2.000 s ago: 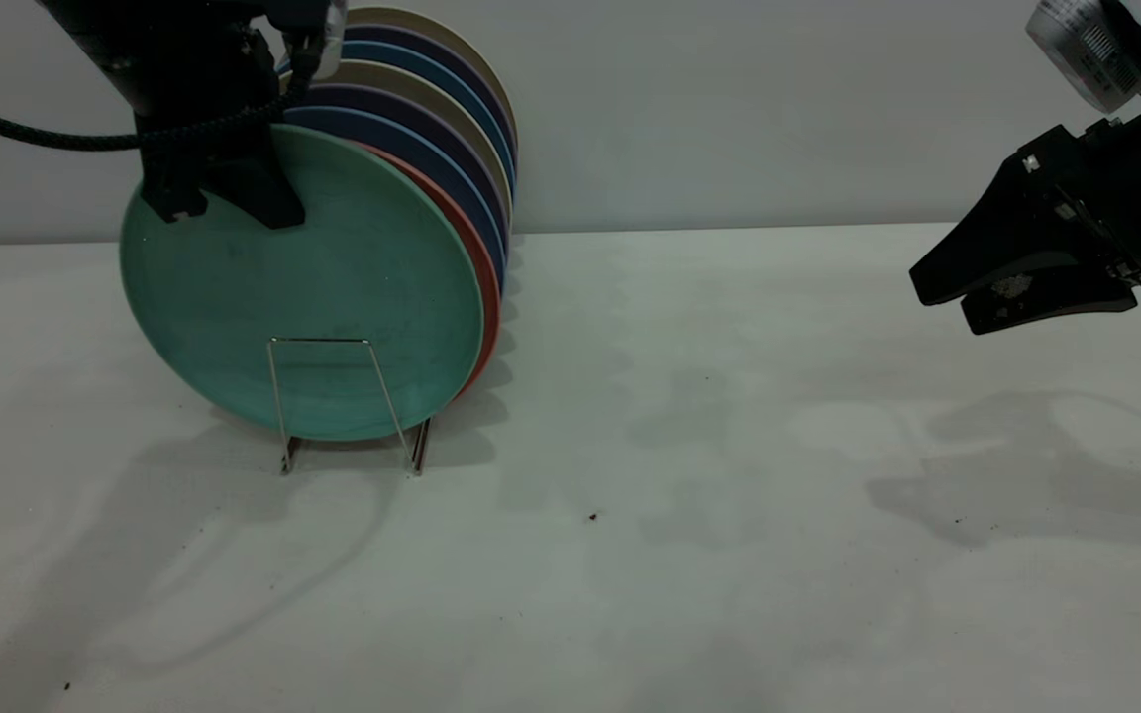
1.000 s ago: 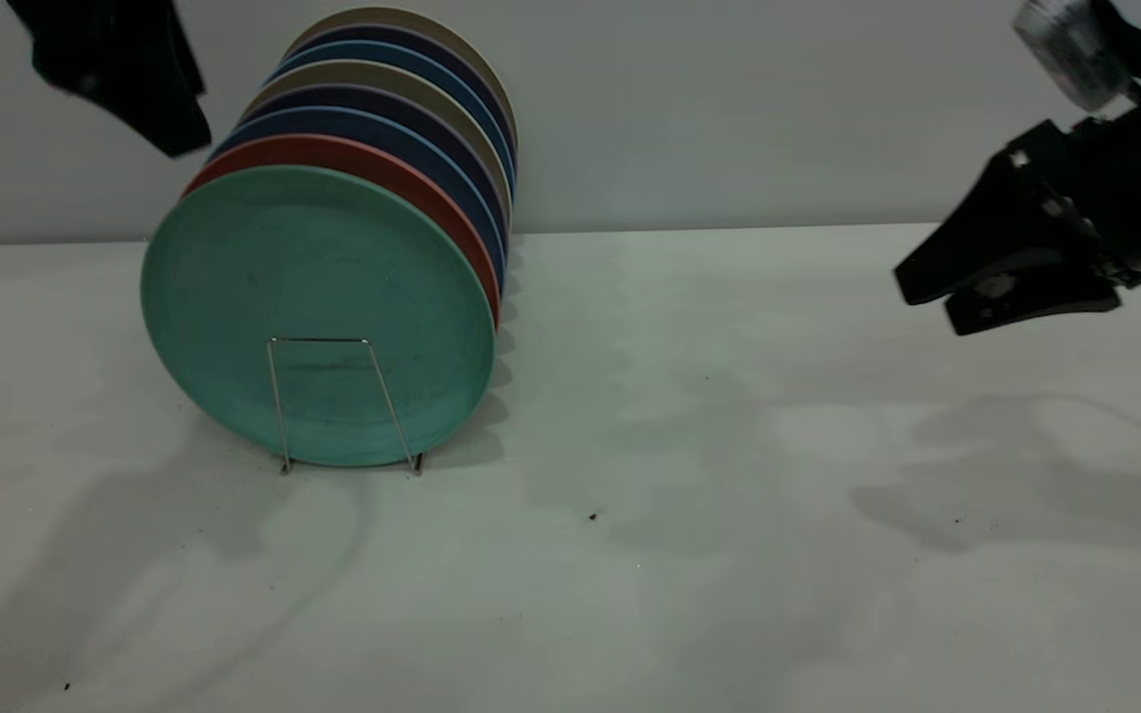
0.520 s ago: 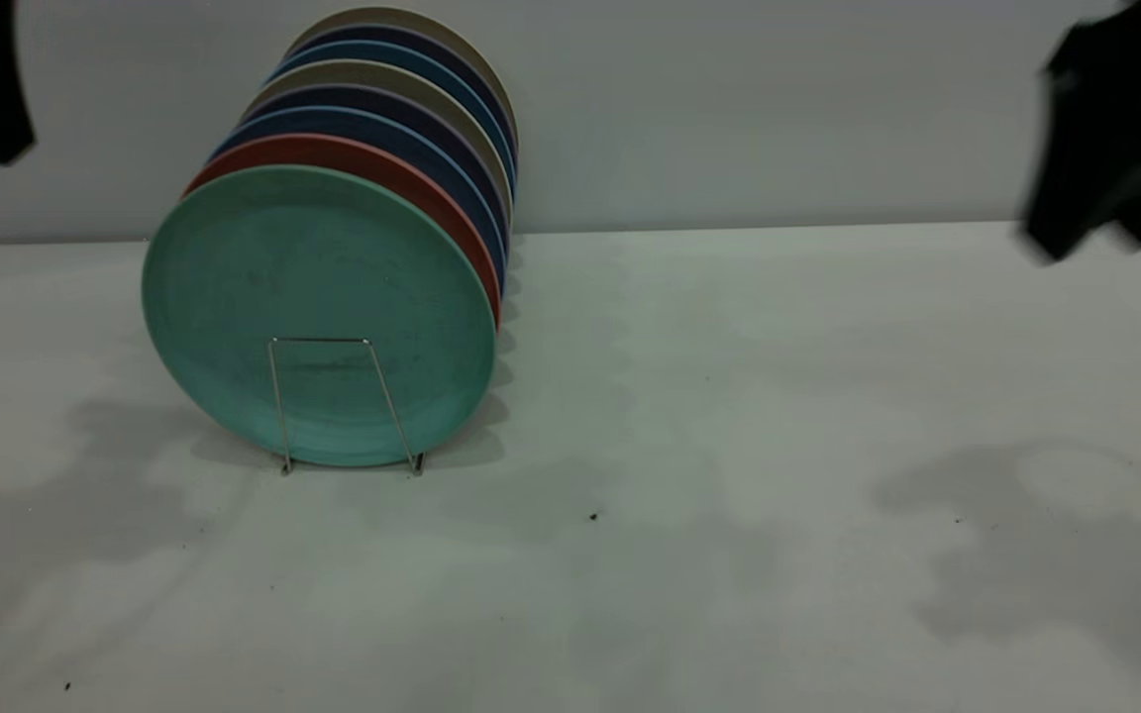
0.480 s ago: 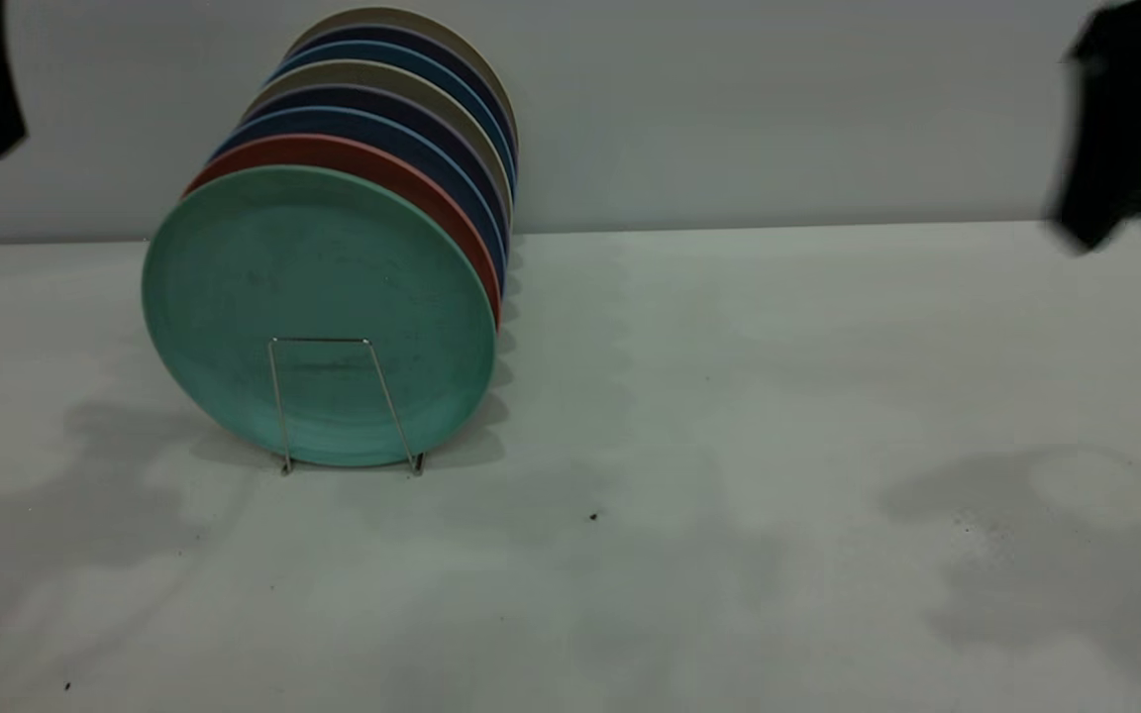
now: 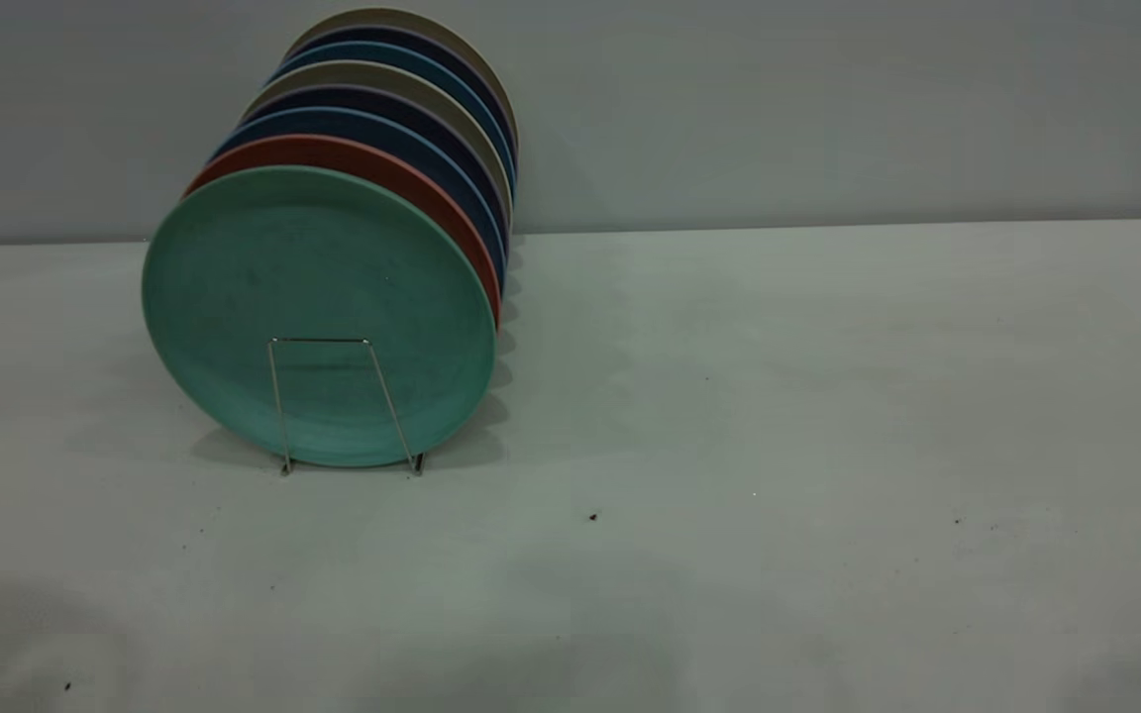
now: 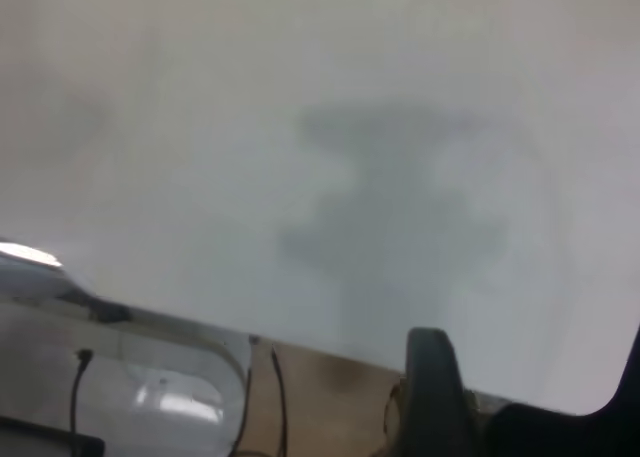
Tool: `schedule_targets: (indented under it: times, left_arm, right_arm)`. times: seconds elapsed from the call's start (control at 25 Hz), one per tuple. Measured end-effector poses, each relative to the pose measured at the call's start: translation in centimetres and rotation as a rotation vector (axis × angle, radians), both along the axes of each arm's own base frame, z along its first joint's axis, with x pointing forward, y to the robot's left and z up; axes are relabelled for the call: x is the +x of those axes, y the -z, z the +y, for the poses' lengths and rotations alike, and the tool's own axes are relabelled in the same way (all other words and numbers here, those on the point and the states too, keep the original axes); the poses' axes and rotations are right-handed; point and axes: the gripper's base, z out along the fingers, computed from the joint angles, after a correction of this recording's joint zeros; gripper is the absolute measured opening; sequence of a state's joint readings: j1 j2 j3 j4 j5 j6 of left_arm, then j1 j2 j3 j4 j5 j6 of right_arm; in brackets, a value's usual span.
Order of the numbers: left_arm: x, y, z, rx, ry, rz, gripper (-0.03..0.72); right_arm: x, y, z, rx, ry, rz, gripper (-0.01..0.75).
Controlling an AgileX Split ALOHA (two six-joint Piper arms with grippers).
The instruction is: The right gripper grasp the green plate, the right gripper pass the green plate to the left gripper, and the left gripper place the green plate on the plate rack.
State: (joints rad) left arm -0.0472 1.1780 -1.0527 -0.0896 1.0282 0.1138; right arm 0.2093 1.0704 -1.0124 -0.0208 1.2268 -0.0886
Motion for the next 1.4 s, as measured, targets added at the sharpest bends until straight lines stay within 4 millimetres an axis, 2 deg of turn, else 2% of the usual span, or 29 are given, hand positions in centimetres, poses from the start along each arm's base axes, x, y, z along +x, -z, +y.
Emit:
schedule_targets:
  times: [0.16,0.4,0.56,0.72,0.92,1.08,1.28,1.4]
  left_arm:
    - [-5.2,0.3,0.2,-0.012,-0.020,-0.062,0.441]
    - [-12.3,1.1,0.6,-0.034,-0.046,-0.218,0.441]
    - [-16.1,2.3,0.8,-0.042,-0.046,-0.310,0.441]
    - [-19.0,3.7,0.9,-0.046,-0.042,-0.380,0.441]
    - [-21.3,4.8,1.0,-0.047,-0.039,-0.457,0.441]
    - [-22.5,5.4,1.3,-0.023,-0.046,-0.510,0.441]
    - [-22.8,5.6,1.4,-0.012,-0.050,-0.538,0.441]
    - [-22.5,6.4,1.4,-0.010,-0.050,-0.513,0.441]
  right_arm:
    - [-4.9,0.3,-0.7,0.032,-0.038,-0.067,0.525]
    - [-10.6,1.9,-1.9,0.053,-0.068,-0.187,0.525]
    - [-13.3,3.5,-2.4,0.063,-0.074,-0.251,0.525]
    - [-14.7,5.5,-2.6,0.085,-0.075,-0.320,0.525]
    - [-15.7,6.9,-2.6,0.132,-0.079,-0.404,0.525]
    - [-16.2,7.0,-2.7,0.140,-0.080,-0.440,0.525]
    - [-16.6,7.1,-2.8,0.143,-0.081,-0.462,0.525]
    - [-16.6,7.1,-2.7,0.144,-0.081,-0.462,0.525]
